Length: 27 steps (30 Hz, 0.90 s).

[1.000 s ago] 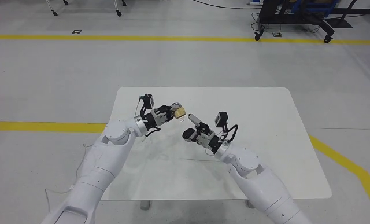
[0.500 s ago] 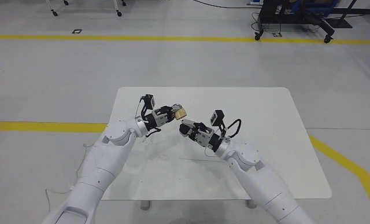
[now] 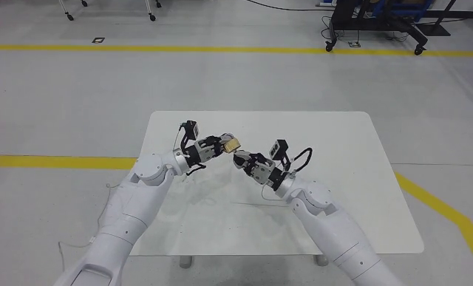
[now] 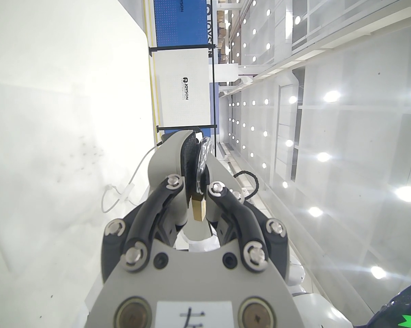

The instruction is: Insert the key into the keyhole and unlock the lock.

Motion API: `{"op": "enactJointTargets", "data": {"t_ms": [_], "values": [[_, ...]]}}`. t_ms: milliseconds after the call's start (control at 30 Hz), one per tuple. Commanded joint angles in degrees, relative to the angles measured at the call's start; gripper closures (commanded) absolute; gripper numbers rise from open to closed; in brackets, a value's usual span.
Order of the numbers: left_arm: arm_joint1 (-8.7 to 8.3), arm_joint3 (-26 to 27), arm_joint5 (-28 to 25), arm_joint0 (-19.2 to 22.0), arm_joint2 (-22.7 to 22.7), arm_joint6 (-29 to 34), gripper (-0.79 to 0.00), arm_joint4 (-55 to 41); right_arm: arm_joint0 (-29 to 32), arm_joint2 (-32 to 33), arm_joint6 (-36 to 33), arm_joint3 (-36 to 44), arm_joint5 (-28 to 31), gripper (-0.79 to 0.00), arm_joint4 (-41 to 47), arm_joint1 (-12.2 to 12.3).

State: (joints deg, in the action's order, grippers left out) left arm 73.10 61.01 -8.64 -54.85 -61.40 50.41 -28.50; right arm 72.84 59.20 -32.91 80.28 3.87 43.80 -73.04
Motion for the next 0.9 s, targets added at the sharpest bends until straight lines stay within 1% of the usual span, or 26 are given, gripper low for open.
{"op": "enactJointTargets", "data": {"t_ms": [0, 133, 233, 333, 533, 633, 800, 867], "values": [[0.02, 0.0, -0.2, 0.0, 0.1, 0.1, 0.0, 0.3, -0.2, 0.2, -1.9, -0.5, -2.1, 0.0, 2.3, -0.1], [0.04, 0.3, -1.4, 0.0, 0.2, 0.4, 0.0, 1.1, -1.1, 0.8, -5.3, -1.8, -7.5, 0.0, 6.9, -0.1], [-0.01, 1.0, -3.7, -0.2, 0.3, 0.3, 0.0, 2.5, -1.9, 1.6, -8.7, -3.4, -13.6, 0.0, 12.9, -0.2], [-0.06, 1.9, -5.7, -0.7, 0.2, 0.1, 0.0, 3.5, -2.9, 2.6, -11.2, -5.0, -17.3, 0.0, 16.6, -0.2], [-0.26, 3.2, -8.2, -1.6, -0.6, 0.3, 0.0, 3.8, -3.6, 4.0, -15.4, -7.3, -22.8, 0.0, 22.4, -0.1], [-0.38, 3.7, -9.2, -2.0, -1.0, 0.5, 0.0, 3.9, -4.1, 4.2, -17.0, -8.2, -25.3, 0.0, 23.3, -0.1], [-0.56, 4.3, -10.0, -2.5, -1.6, 0.6, 0.0, 4.0, -4.4, 4.9, -18.4, -9.0, -26.5, 0.0, 23.9, 0.1], [-0.6, 4.4, -10.0, -2.5, -1.8, 0.7, 0.0, 4.0, -4.4, 5.2, -18.4, -8.9, -25.9, 0.0, 23.4, 0.2]]}}
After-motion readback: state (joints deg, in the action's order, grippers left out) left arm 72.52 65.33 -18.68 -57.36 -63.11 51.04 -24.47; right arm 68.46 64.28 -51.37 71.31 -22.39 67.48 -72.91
